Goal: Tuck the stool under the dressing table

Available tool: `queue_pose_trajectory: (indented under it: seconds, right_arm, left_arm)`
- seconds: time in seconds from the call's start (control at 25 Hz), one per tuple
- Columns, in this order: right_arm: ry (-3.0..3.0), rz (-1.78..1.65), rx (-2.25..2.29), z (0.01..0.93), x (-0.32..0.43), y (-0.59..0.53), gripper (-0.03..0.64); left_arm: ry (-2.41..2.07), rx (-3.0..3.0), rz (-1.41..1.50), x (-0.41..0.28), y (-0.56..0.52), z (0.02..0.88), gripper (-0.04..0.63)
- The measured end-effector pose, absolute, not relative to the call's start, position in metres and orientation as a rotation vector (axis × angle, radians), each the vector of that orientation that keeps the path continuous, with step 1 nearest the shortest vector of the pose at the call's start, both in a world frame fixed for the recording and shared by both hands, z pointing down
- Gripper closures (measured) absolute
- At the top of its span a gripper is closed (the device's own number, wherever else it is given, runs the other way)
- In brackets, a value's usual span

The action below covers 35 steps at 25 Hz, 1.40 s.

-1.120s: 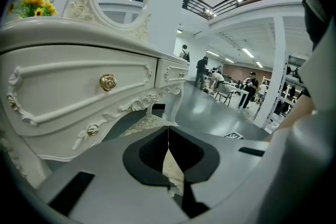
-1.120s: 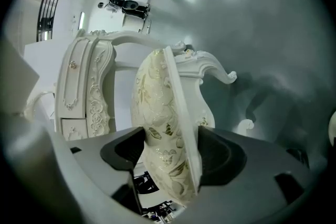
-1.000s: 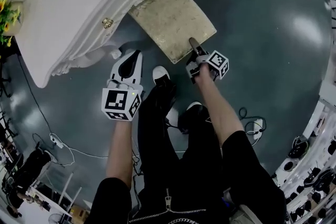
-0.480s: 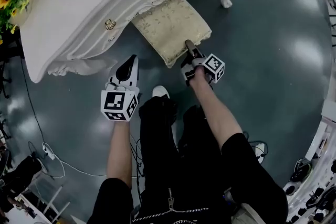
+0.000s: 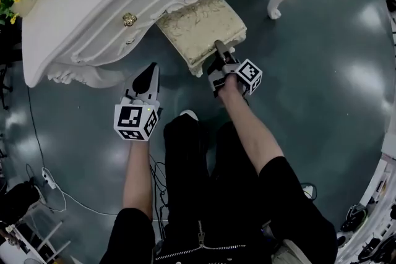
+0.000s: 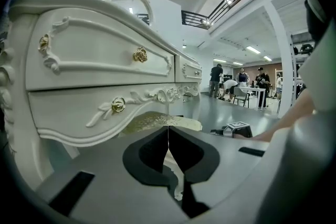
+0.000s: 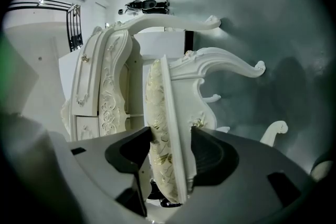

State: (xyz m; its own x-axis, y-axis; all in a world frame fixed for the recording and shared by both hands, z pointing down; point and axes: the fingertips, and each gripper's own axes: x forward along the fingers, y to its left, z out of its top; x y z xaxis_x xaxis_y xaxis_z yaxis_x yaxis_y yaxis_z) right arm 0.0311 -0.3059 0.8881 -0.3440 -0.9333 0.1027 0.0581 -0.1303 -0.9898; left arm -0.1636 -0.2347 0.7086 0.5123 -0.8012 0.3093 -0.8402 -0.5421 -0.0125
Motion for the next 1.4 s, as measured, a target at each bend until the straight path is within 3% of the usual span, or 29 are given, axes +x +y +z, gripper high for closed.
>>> queue_pose_trajectory:
  seconds: [1.4]
  right_arm:
    - [1.486,-1.336,-1.015,0.886,0.015,-0.382,0.419]
  left_arm:
    - [-1.503,2.663,0.288,-0.195,-0.237,0.789,0.574]
